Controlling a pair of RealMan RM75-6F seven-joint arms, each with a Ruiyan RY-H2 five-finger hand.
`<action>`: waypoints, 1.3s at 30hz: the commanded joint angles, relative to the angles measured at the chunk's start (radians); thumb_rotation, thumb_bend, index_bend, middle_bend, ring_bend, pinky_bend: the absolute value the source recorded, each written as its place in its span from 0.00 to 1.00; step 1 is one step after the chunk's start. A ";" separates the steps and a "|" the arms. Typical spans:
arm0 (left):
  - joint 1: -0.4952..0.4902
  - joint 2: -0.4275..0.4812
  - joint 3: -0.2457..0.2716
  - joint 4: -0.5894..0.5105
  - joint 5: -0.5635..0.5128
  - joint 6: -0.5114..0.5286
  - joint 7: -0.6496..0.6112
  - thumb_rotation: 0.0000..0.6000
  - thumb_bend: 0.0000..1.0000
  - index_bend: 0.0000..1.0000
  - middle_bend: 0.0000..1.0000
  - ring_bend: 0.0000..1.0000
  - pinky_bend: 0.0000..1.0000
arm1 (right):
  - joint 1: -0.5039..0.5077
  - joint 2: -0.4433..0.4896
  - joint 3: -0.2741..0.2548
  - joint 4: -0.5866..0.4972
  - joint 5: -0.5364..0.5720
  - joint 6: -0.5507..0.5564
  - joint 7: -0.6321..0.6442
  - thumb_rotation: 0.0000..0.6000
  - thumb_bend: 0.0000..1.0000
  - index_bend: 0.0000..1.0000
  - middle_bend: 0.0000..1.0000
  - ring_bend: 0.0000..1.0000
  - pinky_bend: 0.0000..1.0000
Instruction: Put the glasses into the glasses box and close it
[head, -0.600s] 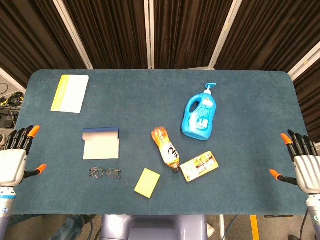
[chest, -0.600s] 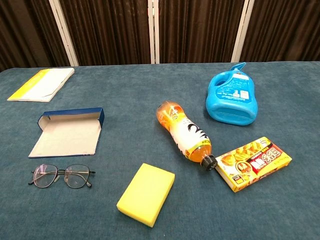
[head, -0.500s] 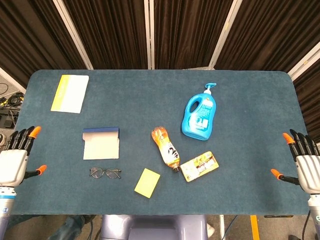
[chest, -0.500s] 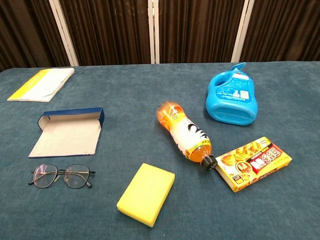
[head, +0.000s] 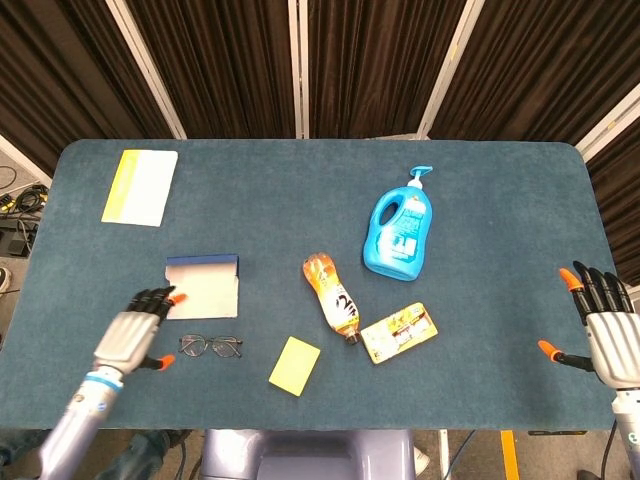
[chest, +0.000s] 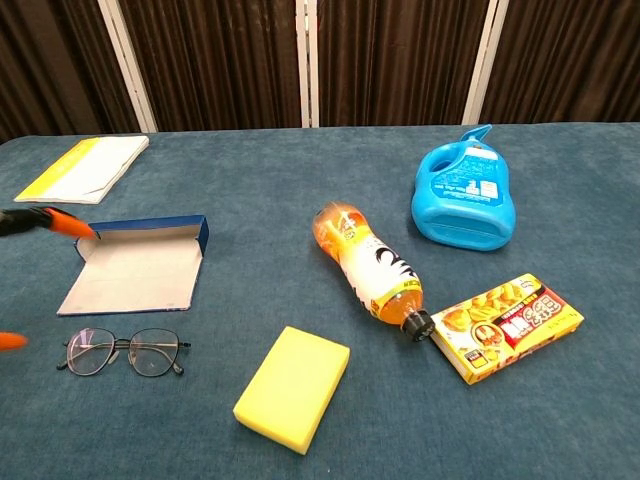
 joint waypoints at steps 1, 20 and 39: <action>-0.070 -0.110 -0.028 0.020 -0.107 -0.044 0.125 1.00 0.36 0.32 0.00 0.00 0.00 | 0.001 -0.003 -0.001 0.004 0.004 -0.006 0.000 1.00 0.00 0.01 0.00 0.00 0.00; -0.135 -0.231 -0.025 0.116 -0.265 -0.041 0.216 1.00 0.41 0.44 0.00 0.00 0.00 | 0.008 -0.010 -0.003 0.009 0.008 -0.022 -0.008 1.00 0.00 0.01 0.00 0.00 0.00; -0.152 -0.237 -0.007 0.119 -0.266 -0.017 0.219 1.00 0.49 0.61 0.00 0.00 0.00 | 0.010 -0.007 -0.006 0.007 0.006 -0.027 0.004 1.00 0.00 0.01 0.00 0.00 0.00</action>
